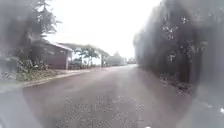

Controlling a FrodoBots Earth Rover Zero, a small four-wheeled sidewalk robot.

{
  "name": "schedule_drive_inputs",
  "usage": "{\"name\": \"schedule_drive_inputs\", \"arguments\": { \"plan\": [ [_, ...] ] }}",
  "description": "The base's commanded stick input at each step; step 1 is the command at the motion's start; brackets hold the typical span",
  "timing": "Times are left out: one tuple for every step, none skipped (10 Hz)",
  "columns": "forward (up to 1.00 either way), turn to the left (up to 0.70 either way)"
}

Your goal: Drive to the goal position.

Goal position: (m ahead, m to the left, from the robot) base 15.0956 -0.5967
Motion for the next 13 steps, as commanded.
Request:
{"name": "schedule_drive_inputs", "arguments": {
  "plan": [
    [0.70, 0.00],
    [0.70, 0.00],
    [0.70, 0.00],
    [0.70, 0.00],
    [0.70, 0.00],
    [0.70, 0.00],
    [0.70, 0.00],
    [0.70, 0.00],
    [0.70, 0.00],
    [0.70, 0.00],
    [0.70, 0.00],
    [0.70, 0.00],
    [0.70, 0.00]
  ]
}}
